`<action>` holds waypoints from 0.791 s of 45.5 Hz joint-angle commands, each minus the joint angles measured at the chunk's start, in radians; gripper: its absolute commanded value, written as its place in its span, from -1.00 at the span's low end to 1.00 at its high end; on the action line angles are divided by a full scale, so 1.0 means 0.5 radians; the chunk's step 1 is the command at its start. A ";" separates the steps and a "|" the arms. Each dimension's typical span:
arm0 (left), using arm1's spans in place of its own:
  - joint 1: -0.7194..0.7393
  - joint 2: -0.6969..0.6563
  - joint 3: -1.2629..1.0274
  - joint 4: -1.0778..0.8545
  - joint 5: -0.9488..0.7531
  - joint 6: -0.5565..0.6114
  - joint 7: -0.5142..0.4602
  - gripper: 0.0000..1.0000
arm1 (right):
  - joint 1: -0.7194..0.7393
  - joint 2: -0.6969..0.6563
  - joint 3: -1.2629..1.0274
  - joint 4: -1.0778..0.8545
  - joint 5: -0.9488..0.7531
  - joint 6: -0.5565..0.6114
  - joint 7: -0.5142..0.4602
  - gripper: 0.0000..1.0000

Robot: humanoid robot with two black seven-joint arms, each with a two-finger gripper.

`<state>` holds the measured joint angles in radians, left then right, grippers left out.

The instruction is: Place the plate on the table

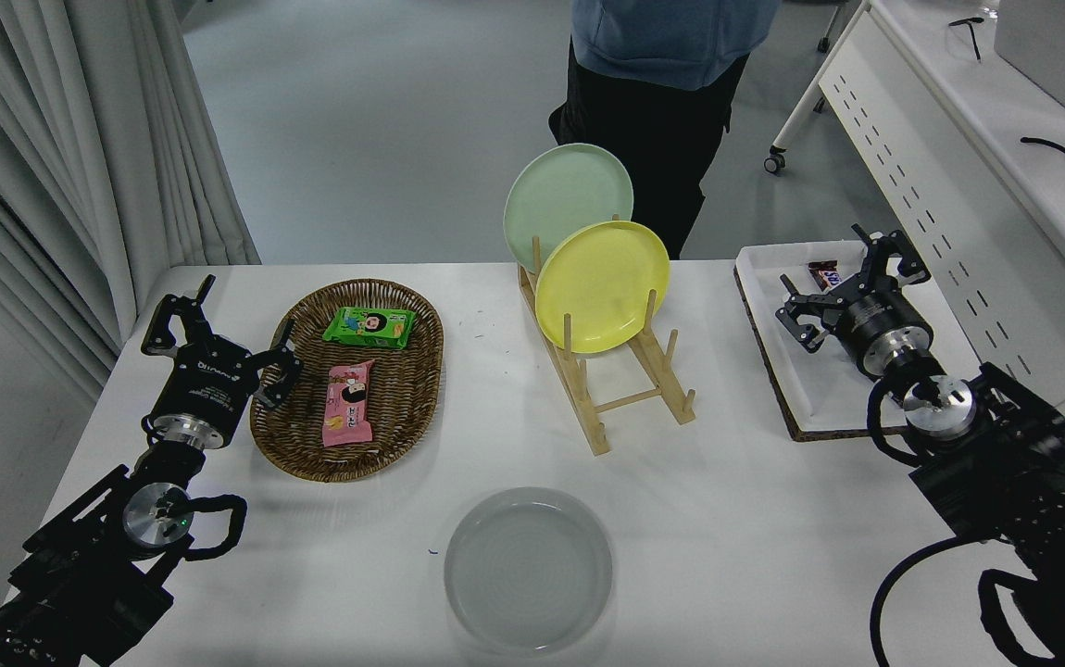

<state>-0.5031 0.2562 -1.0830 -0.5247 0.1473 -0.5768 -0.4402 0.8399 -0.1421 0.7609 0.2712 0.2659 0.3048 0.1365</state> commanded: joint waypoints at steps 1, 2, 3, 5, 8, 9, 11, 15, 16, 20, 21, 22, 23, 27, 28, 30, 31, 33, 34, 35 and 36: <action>0.000 0.000 0.000 0.000 0.000 0.000 0.000 1.00 | -0.225 -0.084 0.079 0.516 -0.019 -0.370 0.074 0.99; 0.000 0.000 0.000 0.000 0.000 0.000 0.000 1.00 | -0.235 -0.081 0.095 0.522 -0.035 -0.373 0.074 0.99; 0.000 0.000 0.000 0.000 0.000 0.000 0.000 1.00 | -0.241 -0.078 0.110 0.519 -0.050 -0.376 0.074 0.99; 0.000 0.000 0.000 -0.003 0.000 0.000 0.000 1.00 | -0.253 -0.066 0.144 0.519 -0.099 -0.376 0.074 0.99; 0.000 0.000 0.000 0.000 0.000 0.000 0.000 1.00 | -0.296 -0.050 0.214 0.525 -0.157 -0.373 0.074 0.99; 0.000 0.000 0.000 -0.003 0.000 0.000 0.000 1.00 | -0.308 -0.047 0.242 0.525 -0.173 -0.370 0.074 0.99; 0.000 0.000 0.000 0.000 0.000 0.000 0.000 1.00 | -0.327 -0.041 0.291 0.540 -0.197 -0.361 0.074 0.99; 0.000 0.000 0.000 -0.003 0.000 0.000 0.000 1.00 | -0.354 -0.038 0.365 0.583 -0.216 -0.321 0.077 0.99; 0.000 0.000 0.000 0.000 0.000 0.000 0.000 1.00 | -0.361 -0.038 0.377 0.587 -0.216 -0.297 0.080 0.99; 0.000 0.000 0.000 0.000 0.000 0.000 0.000 1.00 | -0.394 -0.038 0.386 0.629 -0.222 -0.131 0.156 0.99; 0.000 0.000 0.000 0.000 0.000 0.000 0.000 1.00 | -0.403 -0.038 0.383 0.645 -0.234 -0.095 0.187 0.99; 0.000 0.000 0.000 0.000 0.000 0.000 0.000 1.00 | -0.413 -0.044 0.383 0.660 -0.256 -0.064 0.211 0.99; 0.000 0.000 0.000 -0.003 0.000 0.000 0.000 1.00 | -0.422 -0.047 0.386 0.669 -0.286 -0.036 0.236 0.99; 0.000 0.000 0.000 0.000 0.000 0.000 0.000 1.00 | -0.431 -0.050 0.411 0.691 -0.381 0.028 0.267 0.99; 0.000 0.000 0.000 0.000 0.000 0.000 0.000 1.00 | -0.431 -0.050 0.420 0.697 -0.391 0.041 0.267 0.99; 0.000 0.000 0.000 0.000 0.000 0.000 0.000 1.00 | -0.431 -0.053 0.438 0.697 -0.397 0.062 0.264 0.99; 0.000 0.000 0.000 0.000 0.000 0.000 0.000 1.00 | -0.431 -0.053 0.448 0.697 -0.397 0.071 0.264 0.99; 0.000 0.000 0.000 0.000 0.000 0.000 0.000 1.00 | -0.428 -0.053 0.460 0.694 -0.397 0.084 0.264 0.99; 0.000 0.000 0.000 0.000 0.000 0.000 0.000 1.00 | -0.428 -0.053 0.463 0.694 -0.397 0.093 0.264 0.99; 0.000 0.000 0.000 0.000 0.000 0.000 0.000 1.00 | -0.428 -0.056 0.460 0.691 -0.397 0.099 0.264 0.99; 0.000 0.000 0.000 0.000 0.000 0.000 0.000 1.00 | -0.425 -0.059 0.460 0.691 -0.406 0.102 0.258 0.99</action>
<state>-0.5031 0.2562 -1.0830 -0.5253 0.1473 -0.5768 -0.4403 0.6396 -0.1664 0.9595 0.5962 0.1027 0.2926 0.2462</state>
